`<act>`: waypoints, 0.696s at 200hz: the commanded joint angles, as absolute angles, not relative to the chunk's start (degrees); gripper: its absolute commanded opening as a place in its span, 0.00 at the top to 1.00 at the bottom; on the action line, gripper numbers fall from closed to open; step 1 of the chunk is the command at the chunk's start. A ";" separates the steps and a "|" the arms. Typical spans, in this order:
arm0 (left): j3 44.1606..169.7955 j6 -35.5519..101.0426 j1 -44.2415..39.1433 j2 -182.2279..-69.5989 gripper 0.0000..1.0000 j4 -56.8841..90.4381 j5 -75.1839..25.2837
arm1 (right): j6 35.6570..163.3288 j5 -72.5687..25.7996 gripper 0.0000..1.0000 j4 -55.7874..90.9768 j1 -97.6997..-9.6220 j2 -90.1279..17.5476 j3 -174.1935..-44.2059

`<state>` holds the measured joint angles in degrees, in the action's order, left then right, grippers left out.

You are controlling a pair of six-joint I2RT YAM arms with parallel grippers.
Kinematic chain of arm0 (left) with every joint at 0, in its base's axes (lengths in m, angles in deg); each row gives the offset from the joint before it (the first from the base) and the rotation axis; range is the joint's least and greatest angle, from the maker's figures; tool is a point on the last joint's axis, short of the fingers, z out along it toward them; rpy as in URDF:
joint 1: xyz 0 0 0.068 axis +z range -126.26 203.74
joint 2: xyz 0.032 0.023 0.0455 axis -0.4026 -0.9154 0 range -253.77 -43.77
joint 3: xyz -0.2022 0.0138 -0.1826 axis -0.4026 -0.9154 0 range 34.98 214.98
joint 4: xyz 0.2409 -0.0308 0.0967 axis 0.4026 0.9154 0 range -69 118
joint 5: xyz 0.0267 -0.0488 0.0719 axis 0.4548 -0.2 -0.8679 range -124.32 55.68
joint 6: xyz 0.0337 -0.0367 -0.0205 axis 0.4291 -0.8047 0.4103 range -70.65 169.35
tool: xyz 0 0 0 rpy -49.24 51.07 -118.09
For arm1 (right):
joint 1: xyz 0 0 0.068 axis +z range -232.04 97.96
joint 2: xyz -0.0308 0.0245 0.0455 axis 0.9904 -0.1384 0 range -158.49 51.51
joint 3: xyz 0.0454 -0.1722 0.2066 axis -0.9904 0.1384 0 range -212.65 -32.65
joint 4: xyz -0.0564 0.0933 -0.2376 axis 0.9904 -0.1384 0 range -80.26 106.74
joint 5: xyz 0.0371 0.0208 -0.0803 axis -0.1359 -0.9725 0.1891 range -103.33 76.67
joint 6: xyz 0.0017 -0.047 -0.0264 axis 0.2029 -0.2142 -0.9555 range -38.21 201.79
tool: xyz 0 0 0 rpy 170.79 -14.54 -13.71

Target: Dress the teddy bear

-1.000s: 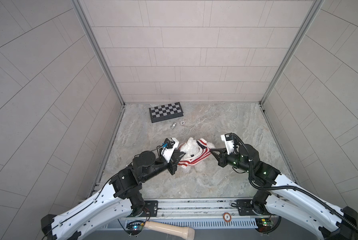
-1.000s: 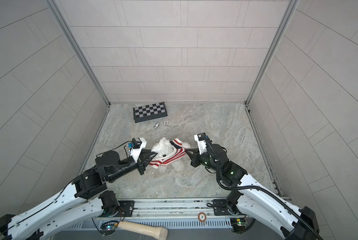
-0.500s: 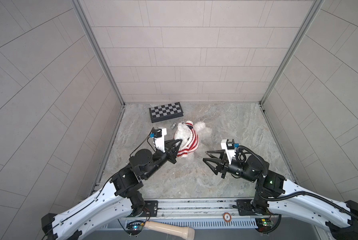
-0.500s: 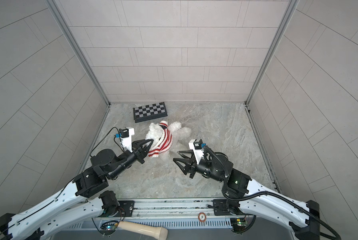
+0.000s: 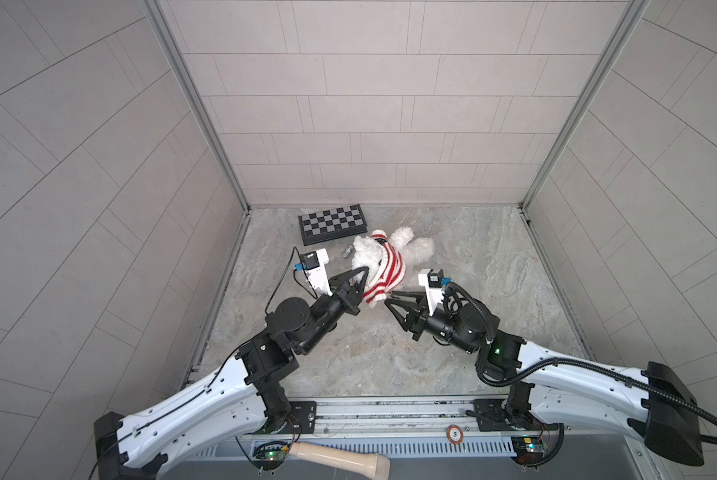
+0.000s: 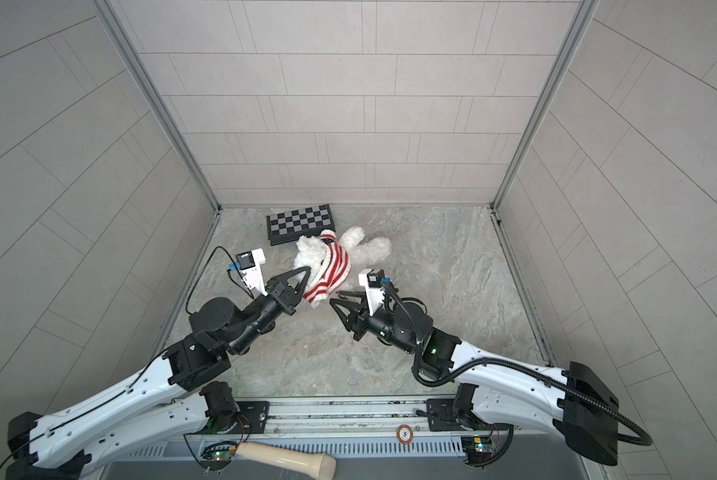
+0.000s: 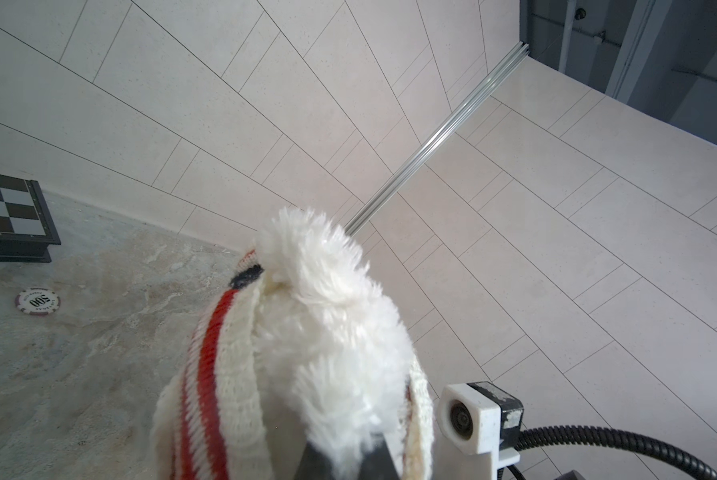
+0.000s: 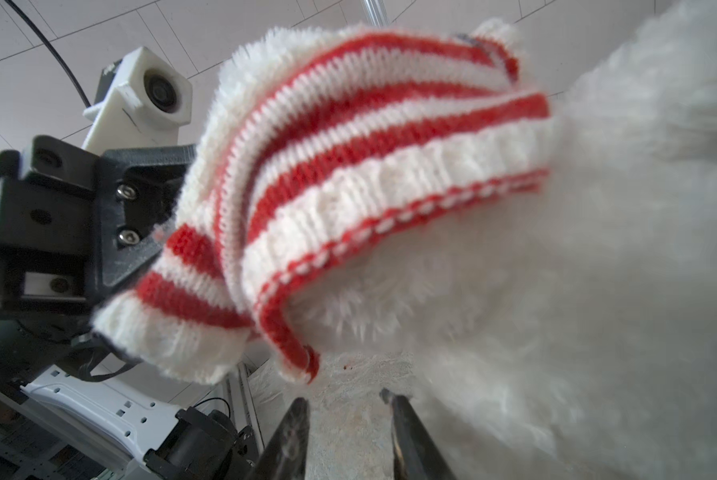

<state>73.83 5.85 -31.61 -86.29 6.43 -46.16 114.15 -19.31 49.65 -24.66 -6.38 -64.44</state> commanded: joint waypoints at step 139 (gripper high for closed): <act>76.63 5.60 -32.60 -86.14 1.00 3.57 -49.90 | 113.57 -12.64 1.00 52.54 -24.21 -4.54 -59.89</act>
<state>73.65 3.11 -32.42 -88.15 3.19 -48.15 113.63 -17.08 55.62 -24.53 -7.40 -63.48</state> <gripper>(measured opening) 0.100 0.053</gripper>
